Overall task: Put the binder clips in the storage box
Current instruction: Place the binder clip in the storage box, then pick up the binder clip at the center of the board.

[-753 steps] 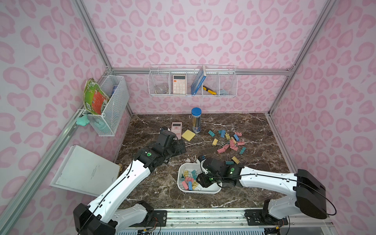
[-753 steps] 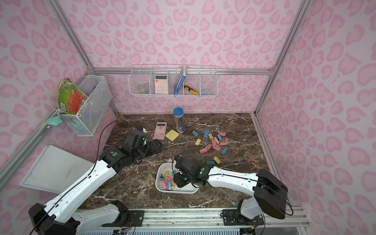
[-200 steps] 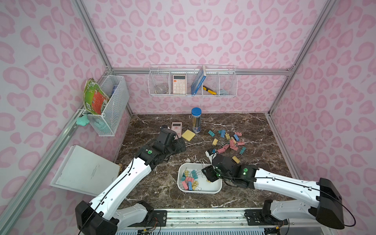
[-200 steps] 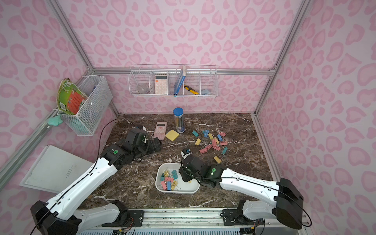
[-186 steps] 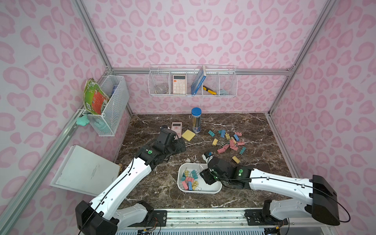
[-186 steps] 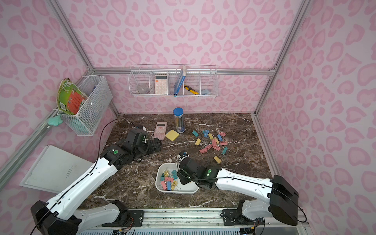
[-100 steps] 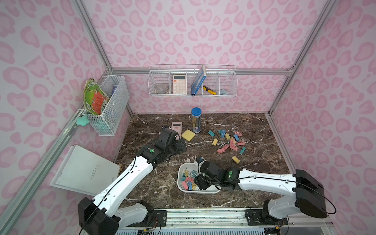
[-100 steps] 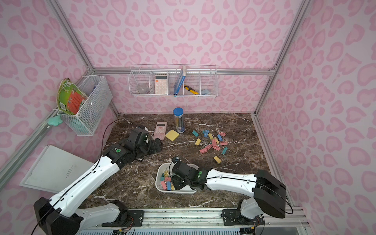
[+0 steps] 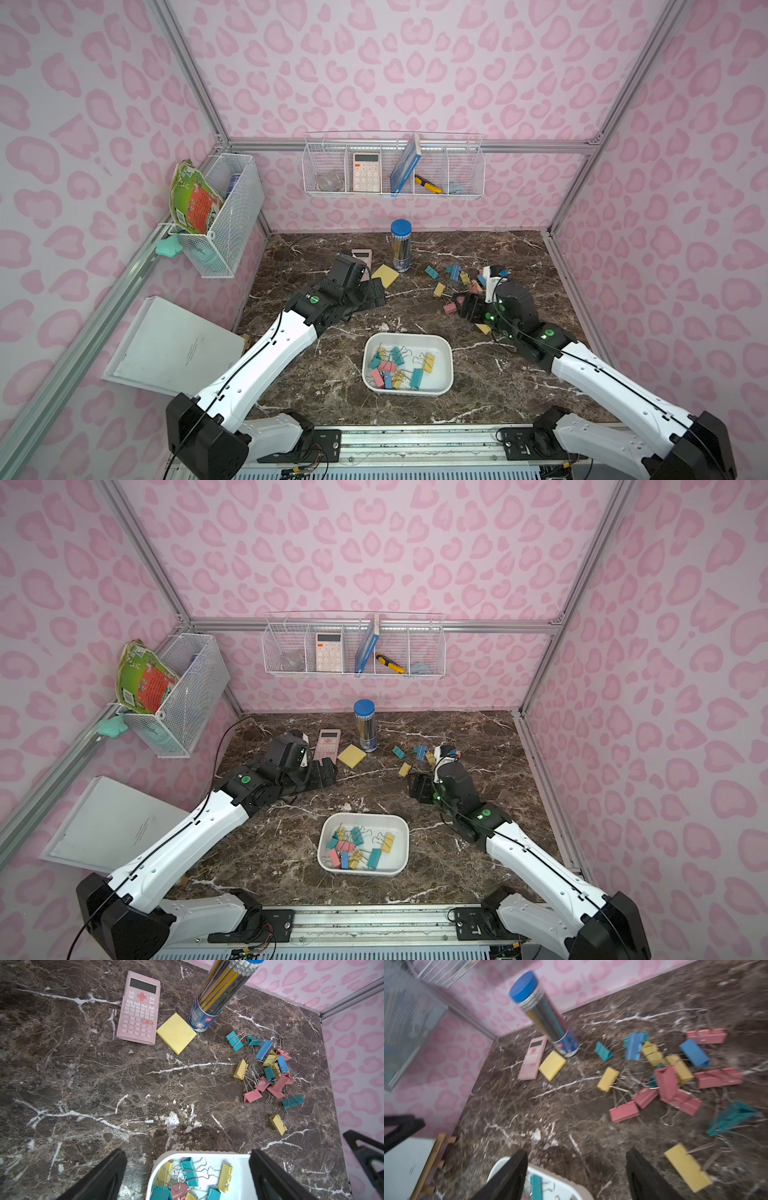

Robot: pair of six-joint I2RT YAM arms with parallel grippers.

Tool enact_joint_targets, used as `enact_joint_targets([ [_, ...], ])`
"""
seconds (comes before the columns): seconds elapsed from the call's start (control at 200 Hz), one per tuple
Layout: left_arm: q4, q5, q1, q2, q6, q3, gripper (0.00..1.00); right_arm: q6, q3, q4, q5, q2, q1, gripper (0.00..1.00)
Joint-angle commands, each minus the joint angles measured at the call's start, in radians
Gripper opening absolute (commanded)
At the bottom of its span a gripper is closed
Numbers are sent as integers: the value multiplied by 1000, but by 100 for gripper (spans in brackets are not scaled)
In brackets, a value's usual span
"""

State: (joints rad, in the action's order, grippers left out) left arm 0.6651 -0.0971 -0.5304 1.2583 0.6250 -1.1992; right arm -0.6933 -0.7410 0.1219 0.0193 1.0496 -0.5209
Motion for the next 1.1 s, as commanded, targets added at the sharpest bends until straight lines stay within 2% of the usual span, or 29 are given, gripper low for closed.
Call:
enact_joint_targets([
  [0.0, 14, 60, 1, 18, -11, -17, 97, -24, -13, 8, -175, 53, 177, 77],
  [0.175, -10, 99, -28, 63, -15, -43, 97, 49, -187, 266, -209, 340, 367, 80],
  [0.285, -10, 96, -45, 84, -26, -48, 97, 93, -202, 271, -191, 410, 368, 81],
  [0.49, -5, 100, -50, 108, -30, -43, 97, 110, -138, 264, -111, 439, 304, 82],
  [0.575, -5, 104, -53, 117, -31, -46, 97, 8, -103, 285, -31, 444, 276, 82],
  [0.72, -11, 104, -55, 133, -33, -51, 97, -278, -105, 379, 181, 452, 164, 84],
  [0.82, -13, 107, -56, 141, -33, -55, 97, -375, -148, 423, 212, 516, 119, 87],
  [0.955, -13, 113, -59, 135, -35, -54, 97, -445, -199, 445, 232, 595, 89, 94],
  [1.1, -12, 105, -60, 123, -37, -45, 97, -480, -238, 430, 236, 649, 70, 95],
])
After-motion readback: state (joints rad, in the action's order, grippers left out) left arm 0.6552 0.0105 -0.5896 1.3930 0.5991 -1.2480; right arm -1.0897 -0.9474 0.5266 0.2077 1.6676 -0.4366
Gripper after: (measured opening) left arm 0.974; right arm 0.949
